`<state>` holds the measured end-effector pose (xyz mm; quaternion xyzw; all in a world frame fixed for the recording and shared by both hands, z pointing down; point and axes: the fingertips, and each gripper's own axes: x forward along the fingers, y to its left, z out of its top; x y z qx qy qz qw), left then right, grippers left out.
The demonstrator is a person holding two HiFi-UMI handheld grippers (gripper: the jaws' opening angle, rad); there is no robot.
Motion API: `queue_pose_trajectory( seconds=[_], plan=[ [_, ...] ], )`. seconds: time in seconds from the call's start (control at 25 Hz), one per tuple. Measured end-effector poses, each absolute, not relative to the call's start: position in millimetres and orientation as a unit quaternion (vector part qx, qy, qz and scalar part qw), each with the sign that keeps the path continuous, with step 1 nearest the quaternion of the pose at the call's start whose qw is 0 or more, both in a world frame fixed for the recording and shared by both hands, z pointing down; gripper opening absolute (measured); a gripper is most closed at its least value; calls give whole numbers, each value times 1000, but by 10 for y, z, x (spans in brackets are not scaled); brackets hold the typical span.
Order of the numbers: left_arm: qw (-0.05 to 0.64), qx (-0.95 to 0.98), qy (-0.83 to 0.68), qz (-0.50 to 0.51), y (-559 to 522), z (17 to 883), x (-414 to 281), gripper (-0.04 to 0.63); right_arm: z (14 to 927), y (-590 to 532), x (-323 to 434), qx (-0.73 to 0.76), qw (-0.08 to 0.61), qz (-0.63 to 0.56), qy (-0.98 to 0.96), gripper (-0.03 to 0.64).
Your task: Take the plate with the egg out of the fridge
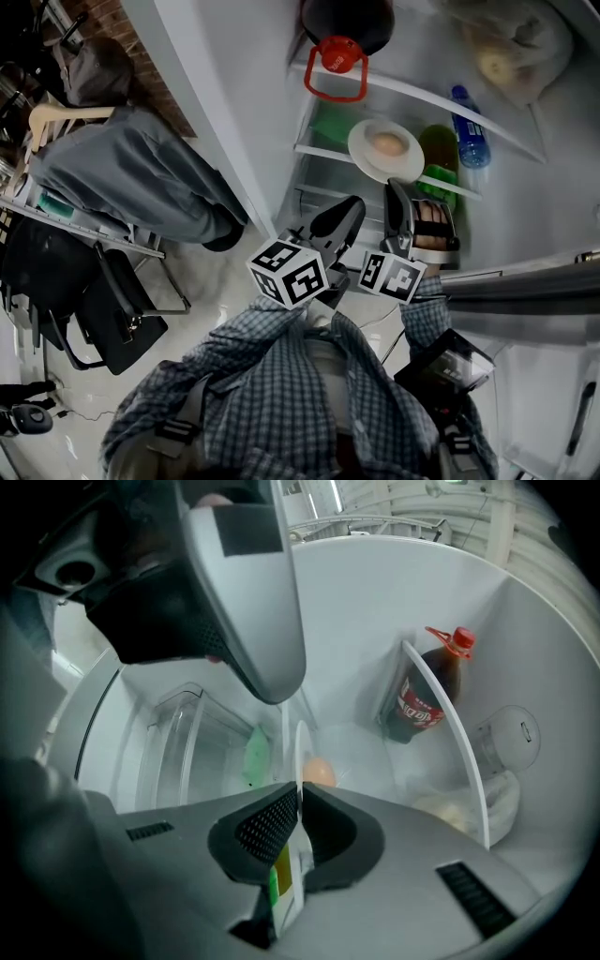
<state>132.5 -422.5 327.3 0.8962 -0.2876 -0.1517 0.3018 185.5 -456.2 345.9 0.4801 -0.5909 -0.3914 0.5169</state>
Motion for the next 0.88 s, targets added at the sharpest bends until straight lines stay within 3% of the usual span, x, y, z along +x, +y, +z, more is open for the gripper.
queue_pose_trajectory(
  seconds=[0.36,0.6,0.88],
  plan=[
    [484,800,-261,-241,-4459,3441,1355,9,3441,-4479,1872,485,514,-392,-589,21],
    [538,763,-225,-277,-4572,3437,1435,66,3444,-4449,1897,479,516,-396,-589,21],
    [567,743,-222,-277,-4675,3444,1491,71,3431,-4373,1924,470,522,-409,-582,21]
  ],
)
